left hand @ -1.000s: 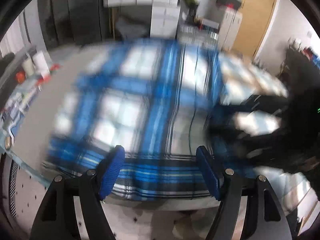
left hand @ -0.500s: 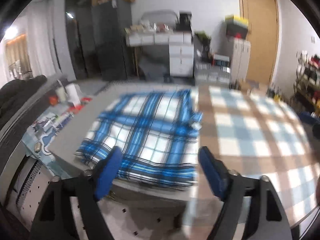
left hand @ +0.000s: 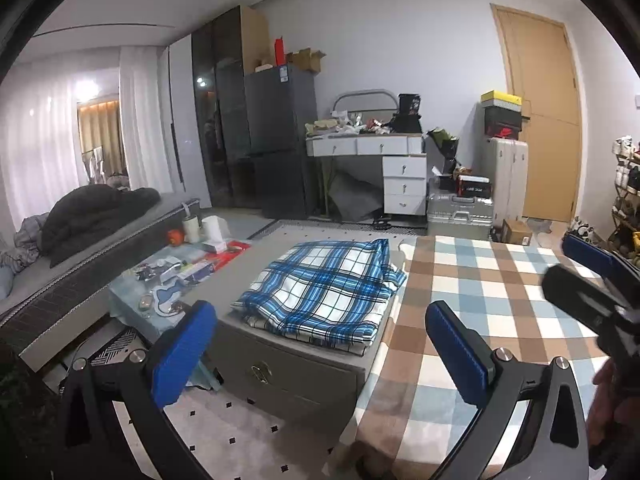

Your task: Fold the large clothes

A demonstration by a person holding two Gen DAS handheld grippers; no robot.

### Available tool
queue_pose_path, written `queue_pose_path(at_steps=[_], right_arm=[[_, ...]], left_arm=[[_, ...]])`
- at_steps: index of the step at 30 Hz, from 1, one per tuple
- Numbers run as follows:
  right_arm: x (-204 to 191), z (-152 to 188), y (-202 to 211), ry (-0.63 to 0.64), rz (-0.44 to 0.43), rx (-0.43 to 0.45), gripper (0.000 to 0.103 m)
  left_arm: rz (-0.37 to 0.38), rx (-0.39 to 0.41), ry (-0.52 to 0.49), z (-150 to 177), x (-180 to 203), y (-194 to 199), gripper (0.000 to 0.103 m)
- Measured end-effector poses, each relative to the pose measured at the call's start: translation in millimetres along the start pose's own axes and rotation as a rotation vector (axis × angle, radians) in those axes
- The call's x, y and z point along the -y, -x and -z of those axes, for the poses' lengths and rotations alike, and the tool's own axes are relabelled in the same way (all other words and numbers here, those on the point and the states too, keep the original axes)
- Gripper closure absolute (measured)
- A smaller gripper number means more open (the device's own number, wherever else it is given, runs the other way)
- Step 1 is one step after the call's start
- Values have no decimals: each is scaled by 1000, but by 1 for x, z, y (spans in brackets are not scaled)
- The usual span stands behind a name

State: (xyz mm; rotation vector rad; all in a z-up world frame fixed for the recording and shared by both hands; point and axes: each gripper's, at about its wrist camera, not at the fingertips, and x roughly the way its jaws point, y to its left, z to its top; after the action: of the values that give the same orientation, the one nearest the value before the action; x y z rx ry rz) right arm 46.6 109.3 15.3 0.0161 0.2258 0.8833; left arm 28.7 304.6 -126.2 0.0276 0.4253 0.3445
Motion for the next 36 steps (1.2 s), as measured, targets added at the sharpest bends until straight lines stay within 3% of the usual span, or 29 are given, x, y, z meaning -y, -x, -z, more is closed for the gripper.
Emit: queue_pose_path(at_steps=[5,14,36], right_arm=[[-7,-2,-2,9,22,-3,0],[-12,5,-11,-15,10,-9,0],[-7,9,-10,-35,0,13,0]], left_arm=[[-8,7,-13,4,6,5,1],[-4,-10,52,12,0,-4,1],[22,-10,23,15,11,12,1]])
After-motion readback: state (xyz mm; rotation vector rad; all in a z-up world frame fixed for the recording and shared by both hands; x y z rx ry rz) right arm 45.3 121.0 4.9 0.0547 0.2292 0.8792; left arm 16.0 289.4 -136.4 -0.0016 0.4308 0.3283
